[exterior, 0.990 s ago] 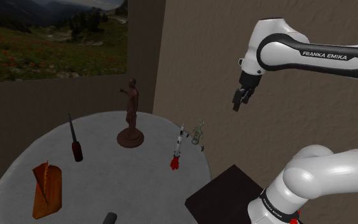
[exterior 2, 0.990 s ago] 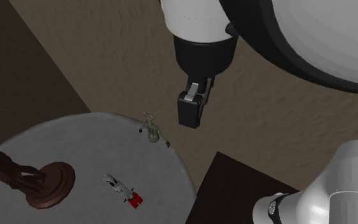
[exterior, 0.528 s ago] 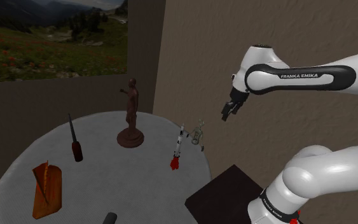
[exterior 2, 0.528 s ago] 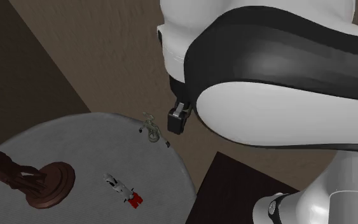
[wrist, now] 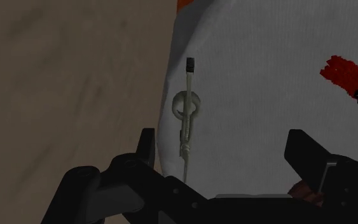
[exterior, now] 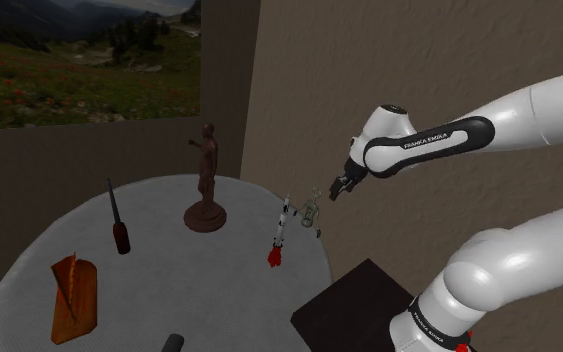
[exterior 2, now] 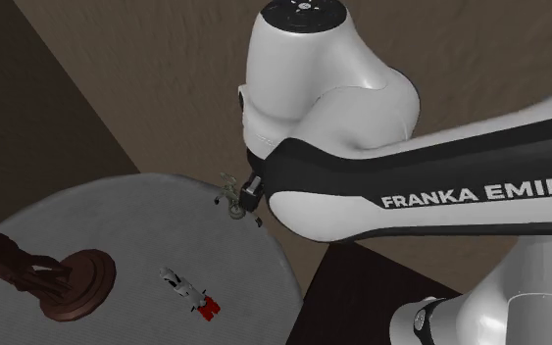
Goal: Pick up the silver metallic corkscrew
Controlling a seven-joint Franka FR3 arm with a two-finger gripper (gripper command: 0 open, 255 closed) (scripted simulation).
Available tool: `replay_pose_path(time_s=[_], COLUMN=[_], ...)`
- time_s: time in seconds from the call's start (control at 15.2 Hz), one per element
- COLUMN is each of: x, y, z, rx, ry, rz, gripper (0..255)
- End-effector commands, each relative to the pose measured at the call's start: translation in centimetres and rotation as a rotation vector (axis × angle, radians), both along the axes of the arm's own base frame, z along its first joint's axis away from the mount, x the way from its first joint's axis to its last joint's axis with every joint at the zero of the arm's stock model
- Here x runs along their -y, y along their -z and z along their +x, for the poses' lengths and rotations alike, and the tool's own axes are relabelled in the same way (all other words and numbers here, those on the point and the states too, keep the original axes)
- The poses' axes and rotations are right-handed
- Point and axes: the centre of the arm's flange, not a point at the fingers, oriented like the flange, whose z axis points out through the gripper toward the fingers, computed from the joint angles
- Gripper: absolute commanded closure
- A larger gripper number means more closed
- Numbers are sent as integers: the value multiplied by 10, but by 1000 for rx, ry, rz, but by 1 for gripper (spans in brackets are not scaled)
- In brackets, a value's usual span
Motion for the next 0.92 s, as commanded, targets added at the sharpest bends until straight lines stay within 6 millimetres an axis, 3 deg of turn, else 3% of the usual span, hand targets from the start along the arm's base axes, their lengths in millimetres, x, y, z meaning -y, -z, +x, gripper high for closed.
replay_pose_path(time_s=[0.0, 0.53, 0.86], x=[4, 21, 21], y=[21, 107, 129], z=[10, 59, 60], rx=[36, 158, 160], ry=[10, 47, 48], rz=[10, 53, 53], gripper=[0, 0, 0])
